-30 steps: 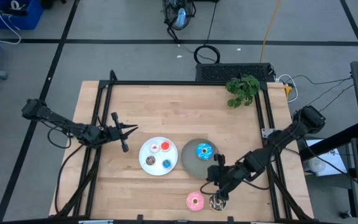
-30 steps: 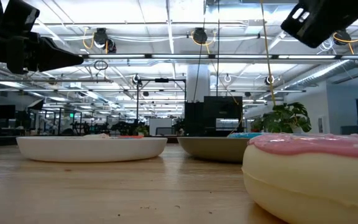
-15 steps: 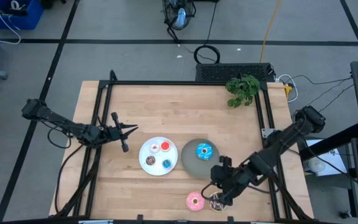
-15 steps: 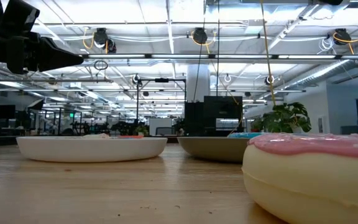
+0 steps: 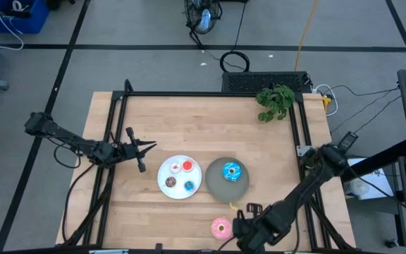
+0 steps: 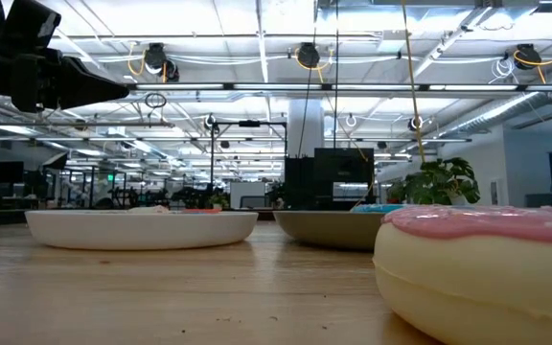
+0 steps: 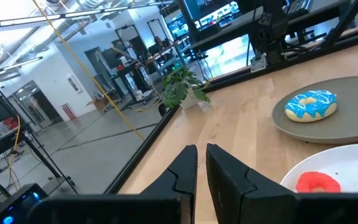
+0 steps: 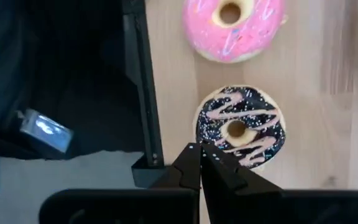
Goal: Pick & Place donuts
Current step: Put the large black donut on the gray plate
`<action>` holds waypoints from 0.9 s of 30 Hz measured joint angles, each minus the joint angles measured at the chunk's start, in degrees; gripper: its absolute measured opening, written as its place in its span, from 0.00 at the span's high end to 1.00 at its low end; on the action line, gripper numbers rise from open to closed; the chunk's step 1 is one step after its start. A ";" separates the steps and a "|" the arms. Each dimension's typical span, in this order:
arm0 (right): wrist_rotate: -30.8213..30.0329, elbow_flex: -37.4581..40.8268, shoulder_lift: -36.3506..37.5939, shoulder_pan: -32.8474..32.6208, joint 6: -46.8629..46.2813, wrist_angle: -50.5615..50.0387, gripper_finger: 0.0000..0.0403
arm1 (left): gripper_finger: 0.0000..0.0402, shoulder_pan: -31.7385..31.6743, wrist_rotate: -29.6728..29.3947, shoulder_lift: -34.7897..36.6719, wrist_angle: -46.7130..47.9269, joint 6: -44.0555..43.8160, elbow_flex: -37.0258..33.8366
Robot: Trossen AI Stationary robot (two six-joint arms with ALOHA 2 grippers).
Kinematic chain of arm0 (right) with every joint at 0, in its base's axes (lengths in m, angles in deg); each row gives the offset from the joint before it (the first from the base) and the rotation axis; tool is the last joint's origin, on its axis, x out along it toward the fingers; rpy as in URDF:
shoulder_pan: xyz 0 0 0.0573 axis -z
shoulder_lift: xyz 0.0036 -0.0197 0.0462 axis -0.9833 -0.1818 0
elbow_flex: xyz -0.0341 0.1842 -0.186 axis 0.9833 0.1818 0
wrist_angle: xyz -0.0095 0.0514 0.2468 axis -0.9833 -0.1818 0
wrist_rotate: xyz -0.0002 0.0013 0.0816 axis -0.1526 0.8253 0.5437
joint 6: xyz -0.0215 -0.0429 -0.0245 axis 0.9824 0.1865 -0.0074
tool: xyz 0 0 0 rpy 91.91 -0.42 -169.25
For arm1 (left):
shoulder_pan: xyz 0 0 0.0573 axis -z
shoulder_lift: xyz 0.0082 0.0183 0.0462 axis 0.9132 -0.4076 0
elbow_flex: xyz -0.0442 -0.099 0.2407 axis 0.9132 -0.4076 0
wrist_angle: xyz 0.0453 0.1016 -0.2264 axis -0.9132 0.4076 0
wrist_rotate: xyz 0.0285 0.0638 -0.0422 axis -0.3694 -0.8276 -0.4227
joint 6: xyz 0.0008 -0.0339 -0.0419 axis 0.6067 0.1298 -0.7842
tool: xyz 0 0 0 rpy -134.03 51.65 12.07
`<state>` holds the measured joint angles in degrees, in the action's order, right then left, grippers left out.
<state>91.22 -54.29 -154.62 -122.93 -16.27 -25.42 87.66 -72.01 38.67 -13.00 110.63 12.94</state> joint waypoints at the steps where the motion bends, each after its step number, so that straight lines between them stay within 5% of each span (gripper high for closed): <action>1: 0.04 -0.84 -0.94 -0.09 -0.14 -0.65 1.00 | 0.90 0.00 0.00 -0.02 -0.03 0.03 0.00; 13: -3.15 -1.75 -2.62 0.29 -4.98 -4.16 0.95 | 0.90 0.00 0.04 0.00 -1.49 1.55 0.00; 27: -6.20 -1.68 -2.62 0.15 -0.82 -4.12 0.42 | 0.90 0.00 0.07 -0.02 -1.57 1.49 0.00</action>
<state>85.02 -55.97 -157.24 -122.77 -17.10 -29.54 87.66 -71.94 38.65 -14.57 112.12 12.94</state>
